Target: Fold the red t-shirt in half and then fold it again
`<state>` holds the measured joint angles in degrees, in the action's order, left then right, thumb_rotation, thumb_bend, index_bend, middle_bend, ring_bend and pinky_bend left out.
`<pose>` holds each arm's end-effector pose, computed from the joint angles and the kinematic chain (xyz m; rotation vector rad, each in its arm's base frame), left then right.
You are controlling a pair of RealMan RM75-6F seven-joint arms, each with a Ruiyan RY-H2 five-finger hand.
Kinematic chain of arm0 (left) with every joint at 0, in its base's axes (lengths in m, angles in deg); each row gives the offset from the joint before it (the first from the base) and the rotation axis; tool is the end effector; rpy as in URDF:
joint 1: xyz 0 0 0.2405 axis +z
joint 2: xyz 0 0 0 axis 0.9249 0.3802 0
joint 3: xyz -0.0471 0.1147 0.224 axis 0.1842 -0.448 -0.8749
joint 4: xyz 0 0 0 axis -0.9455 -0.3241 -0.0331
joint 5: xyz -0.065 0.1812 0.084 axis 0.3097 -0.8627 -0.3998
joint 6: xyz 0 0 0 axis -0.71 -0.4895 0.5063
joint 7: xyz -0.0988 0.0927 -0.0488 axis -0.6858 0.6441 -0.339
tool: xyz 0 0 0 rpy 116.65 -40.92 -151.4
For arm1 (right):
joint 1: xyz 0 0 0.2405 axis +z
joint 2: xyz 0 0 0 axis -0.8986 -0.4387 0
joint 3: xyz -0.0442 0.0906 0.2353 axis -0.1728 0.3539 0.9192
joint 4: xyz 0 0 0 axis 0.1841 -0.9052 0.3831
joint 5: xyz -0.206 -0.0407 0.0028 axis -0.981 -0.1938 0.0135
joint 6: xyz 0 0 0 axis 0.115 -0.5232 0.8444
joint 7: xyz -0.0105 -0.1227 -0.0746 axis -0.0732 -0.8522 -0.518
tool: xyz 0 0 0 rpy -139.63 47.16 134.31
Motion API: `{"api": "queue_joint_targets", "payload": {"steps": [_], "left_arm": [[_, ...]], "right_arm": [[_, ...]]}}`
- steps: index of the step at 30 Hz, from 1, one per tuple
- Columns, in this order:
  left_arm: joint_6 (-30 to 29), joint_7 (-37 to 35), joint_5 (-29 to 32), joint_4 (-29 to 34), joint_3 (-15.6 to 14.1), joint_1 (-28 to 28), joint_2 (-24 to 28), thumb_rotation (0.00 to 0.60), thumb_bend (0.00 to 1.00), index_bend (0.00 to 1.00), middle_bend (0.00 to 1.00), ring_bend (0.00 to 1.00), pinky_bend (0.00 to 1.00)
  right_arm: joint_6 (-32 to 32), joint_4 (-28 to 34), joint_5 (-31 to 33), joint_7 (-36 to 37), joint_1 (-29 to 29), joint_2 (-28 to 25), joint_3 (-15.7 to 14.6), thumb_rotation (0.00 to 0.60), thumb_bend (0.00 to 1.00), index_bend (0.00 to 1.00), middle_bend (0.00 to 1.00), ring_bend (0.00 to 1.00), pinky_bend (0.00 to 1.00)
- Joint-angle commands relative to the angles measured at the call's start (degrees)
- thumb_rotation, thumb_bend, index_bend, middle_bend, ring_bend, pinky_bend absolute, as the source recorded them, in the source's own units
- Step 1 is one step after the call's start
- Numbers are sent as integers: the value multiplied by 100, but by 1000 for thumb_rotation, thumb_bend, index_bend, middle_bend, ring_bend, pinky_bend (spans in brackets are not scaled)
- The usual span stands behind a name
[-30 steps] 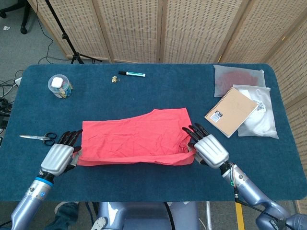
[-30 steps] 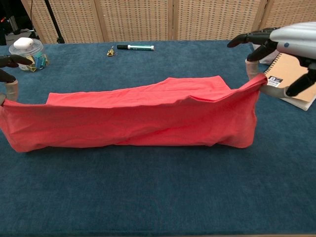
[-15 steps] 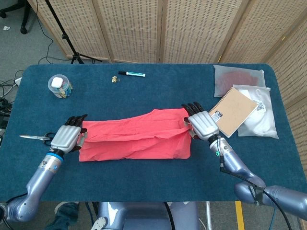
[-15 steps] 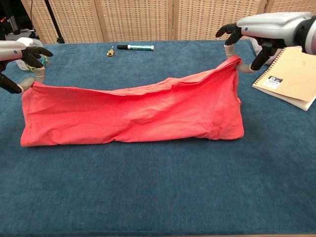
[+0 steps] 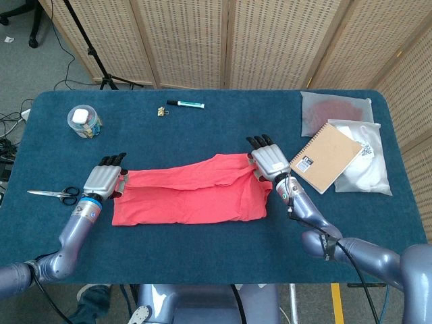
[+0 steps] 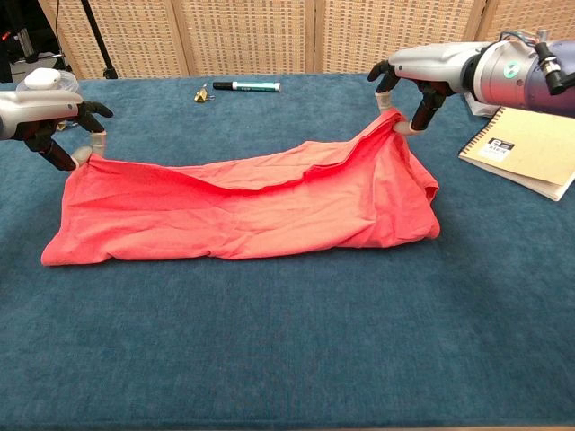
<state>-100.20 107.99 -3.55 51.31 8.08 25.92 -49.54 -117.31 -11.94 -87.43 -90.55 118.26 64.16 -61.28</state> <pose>-0.2089 0.3610 0.0344 -1.6708 -1.1493 -0.6103 -0.1276 -0.4288 0.0047 1.8822 -0.8850 0.7779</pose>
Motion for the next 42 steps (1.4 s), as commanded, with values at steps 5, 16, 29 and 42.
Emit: {"api": "queue_joint_targets", "payload": {"steps": [5,16,29,42], "left_arm": [[211,-109,385,-700,-45,-233,-312,600,645,722,0,0,0],[385,-346,492,-1326,-169,-363,-626,600,653,722,0,0,0],[242,-598,253,-1788,-192,-350,-921,600,648,721,0,0,0],[215,-435,353,-2203,-212,-404,-1219,600,599,404,0,0,0]], "right_arm": [[305,-911,384,95,279,403,20,600,466,603,72,0,0],[438,-1413,510,261,373,599,-33,600,466,603,72,0,0],[452,-1530,466,501,386,661,-16,600,71,0,0,0,0],[32,-805,410,382,193,164,-65,600,53,0,0,0,0]]}}
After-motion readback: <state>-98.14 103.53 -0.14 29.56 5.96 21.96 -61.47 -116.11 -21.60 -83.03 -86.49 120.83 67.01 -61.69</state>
